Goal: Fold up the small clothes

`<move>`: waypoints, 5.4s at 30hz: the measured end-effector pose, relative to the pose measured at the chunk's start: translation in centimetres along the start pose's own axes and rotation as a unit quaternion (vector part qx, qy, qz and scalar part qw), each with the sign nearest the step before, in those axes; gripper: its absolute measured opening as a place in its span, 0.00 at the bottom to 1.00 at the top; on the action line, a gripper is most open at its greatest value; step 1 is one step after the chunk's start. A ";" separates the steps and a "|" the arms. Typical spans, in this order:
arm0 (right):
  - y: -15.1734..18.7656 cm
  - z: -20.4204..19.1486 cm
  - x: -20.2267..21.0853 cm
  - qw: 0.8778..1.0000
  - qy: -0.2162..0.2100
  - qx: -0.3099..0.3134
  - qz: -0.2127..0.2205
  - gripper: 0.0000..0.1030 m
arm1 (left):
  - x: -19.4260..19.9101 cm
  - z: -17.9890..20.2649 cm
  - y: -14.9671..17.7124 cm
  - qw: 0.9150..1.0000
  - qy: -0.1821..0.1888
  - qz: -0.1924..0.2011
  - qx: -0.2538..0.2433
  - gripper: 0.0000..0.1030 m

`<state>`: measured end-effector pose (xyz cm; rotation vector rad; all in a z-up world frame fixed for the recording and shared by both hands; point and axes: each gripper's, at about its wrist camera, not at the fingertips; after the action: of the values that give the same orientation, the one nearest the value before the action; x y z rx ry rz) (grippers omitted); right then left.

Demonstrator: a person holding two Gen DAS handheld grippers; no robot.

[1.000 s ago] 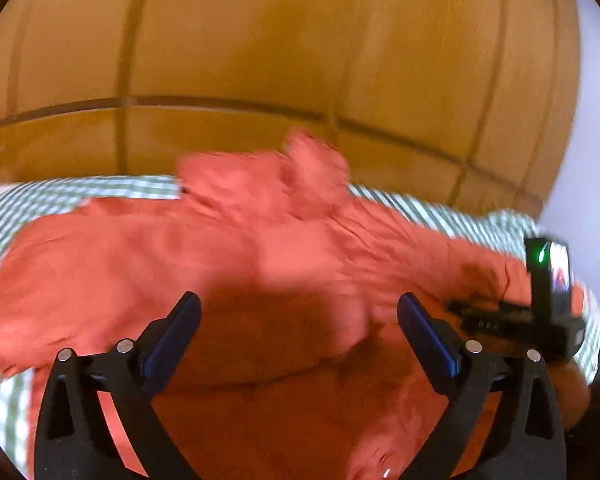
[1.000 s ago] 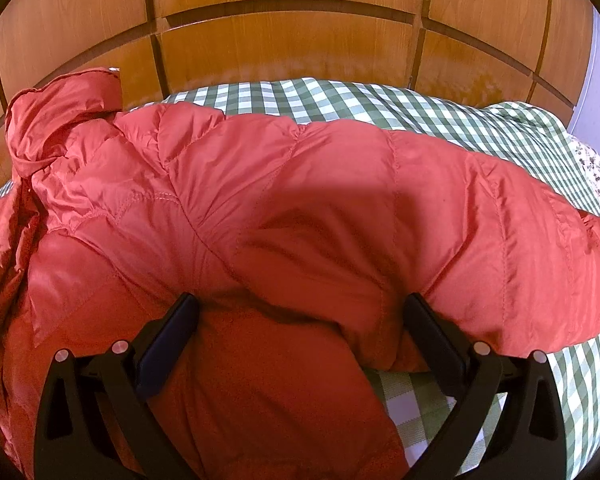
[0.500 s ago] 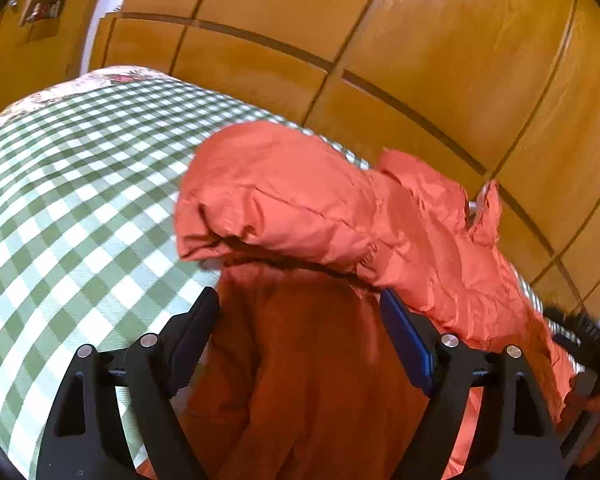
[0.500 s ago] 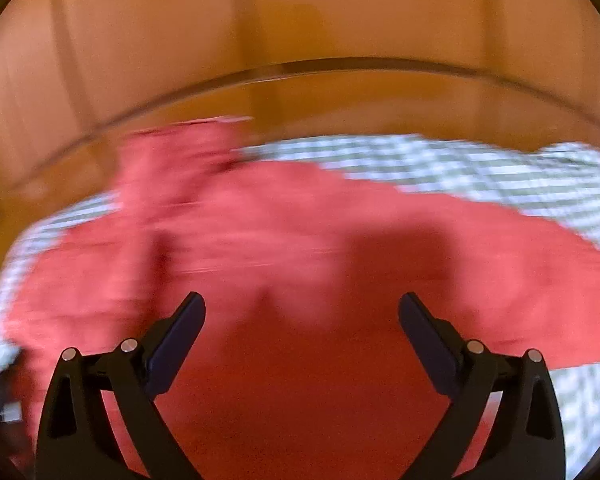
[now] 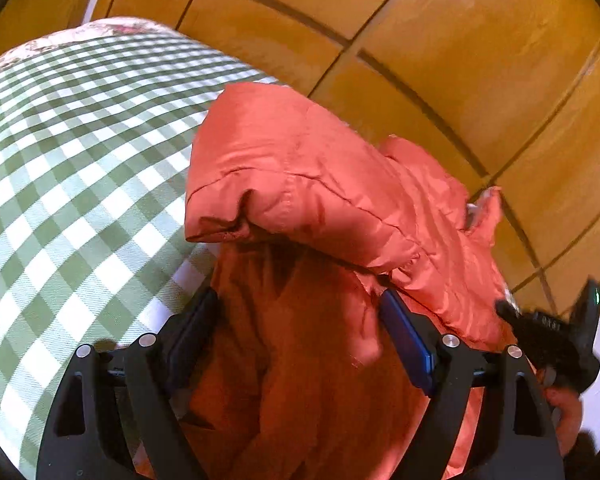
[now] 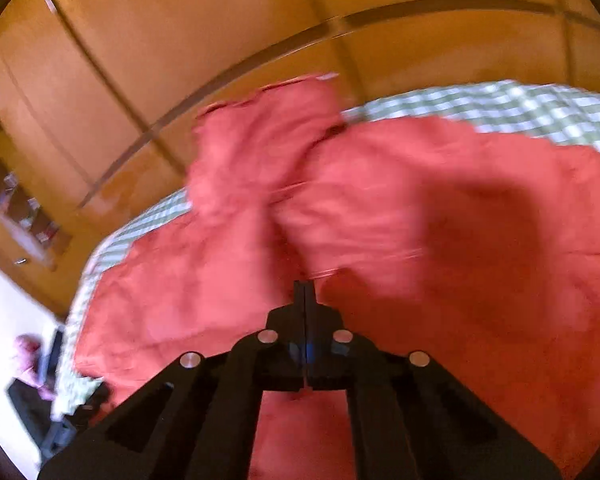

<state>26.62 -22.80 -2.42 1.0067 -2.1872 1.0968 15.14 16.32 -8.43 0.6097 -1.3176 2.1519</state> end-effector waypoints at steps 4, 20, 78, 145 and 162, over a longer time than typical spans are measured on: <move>1.1 3.0 -0.3 0.997 -0.067 -0.047 -0.009 0.00 | -1.2 -0.3 -2.9 0.999 -0.021 -0.039 0.018 0.80; 1.8 -6.5 -0.9 0.992 -0.082 0.093 -0.032 0.05 | -2.5 -0.9 -6.8 0.997 -0.071 -0.032 -0.016 0.80; 3.3 -2.7 -1.4 0.994 -0.008 0.111 -0.005 0.58 | 2.1 4.5 -4.6 0.998 -0.017 0.053 -0.021 0.96; -2.4 18.4 25.1 0.925 0.099 -0.202 0.307 0.18 | -7.5 7.0 -2.8 0.985 -0.045 -0.012 -0.164 0.97; 5.3 -4.6 1.9 0.981 0.033 0.190 0.013 0.47 | -7.7 7.0 -2.9 0.986 -0.041 -0.010 -0.159 0.97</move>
<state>21.70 -17.57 -0.99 1.0813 -1.9844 1.5779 23.47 9.49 -8.37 0.5817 -1.6490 1.8627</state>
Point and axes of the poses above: each gripper's, at about its wrist camera, not at the fingertips, and x roughly against the way its jaws point, z to its right, y to its underside, and after that the axes turned 10 degrees about -x, right-handed
